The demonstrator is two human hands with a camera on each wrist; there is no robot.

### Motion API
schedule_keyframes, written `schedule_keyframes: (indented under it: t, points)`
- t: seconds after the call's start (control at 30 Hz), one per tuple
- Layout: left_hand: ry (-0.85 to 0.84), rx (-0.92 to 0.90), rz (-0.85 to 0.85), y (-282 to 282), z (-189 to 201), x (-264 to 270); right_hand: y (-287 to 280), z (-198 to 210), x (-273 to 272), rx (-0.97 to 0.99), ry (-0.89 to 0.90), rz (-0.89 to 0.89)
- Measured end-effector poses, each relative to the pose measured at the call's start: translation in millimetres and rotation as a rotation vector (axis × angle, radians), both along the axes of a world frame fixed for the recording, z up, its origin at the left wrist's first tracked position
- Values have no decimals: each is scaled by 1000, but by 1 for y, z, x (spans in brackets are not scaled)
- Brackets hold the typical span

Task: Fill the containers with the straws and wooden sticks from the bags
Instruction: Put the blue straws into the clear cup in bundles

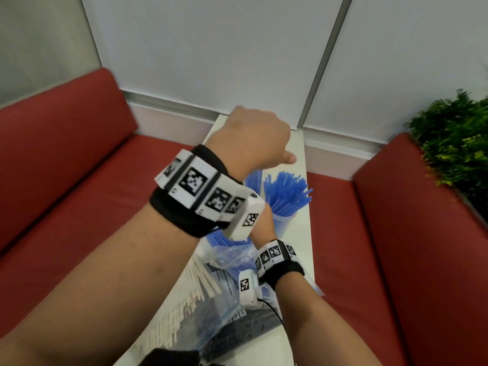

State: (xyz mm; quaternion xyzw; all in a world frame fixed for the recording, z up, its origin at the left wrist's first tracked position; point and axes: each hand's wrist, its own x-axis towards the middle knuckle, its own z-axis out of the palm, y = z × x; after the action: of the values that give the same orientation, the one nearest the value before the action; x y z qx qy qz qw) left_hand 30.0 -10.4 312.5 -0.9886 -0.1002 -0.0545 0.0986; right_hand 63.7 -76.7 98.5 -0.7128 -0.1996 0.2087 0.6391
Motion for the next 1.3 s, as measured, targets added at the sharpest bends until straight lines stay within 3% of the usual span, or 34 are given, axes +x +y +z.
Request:
schedule_keyframes:
  t: [0.1,0.2,0.3,0.33,0.43,0.5,0.53,0.6,0.67,0.7,0.83,0.9,1.13,1.3]
  points:
    - [-16,-235,-143,10,-8,3,-2,9,-4,60,-24,-5]
    - [42,-270,-221,0,-34,7,-2,24,-1,118,-67,-15]
    - [-173,-304,-286,-3,-51,8,-3,38,4,161,-67,3]
    - [-281,-436,-339,-3,-53,9,-6,41,7,187,-53,30]
    - [-735,-1122,-437,6,-58,5,-15,60,14,203,-36,39]
    - [-872,-1421,-236,16,-70,6,-19,83,20,270,-24,14]
    - [-768,-1498,-74,22,-81,7,-21,96,23,310,-33,4]
    - [-330,-1638,198,30,-113,9,-23,123,26,373,-81,-2]
    - [34,-1884,333,33,-147,8,-23,145,25,438,-111,15]
    - [110,-2039,366,32,-164,8,-23,154,24,466,-116,17]
    - [142,-2720,454,18,-209,8,-20,167,22,495,-125,-20]
    - [160,-2883,394,13,-212,9,-18,162,21,469,-145,-46]
    - [87,-3002,314,11,-195,8,-19,130,18,367,-188,7]
    - [-38,-2898,462,11,-192,11,-15,119,21,388,-111,17]
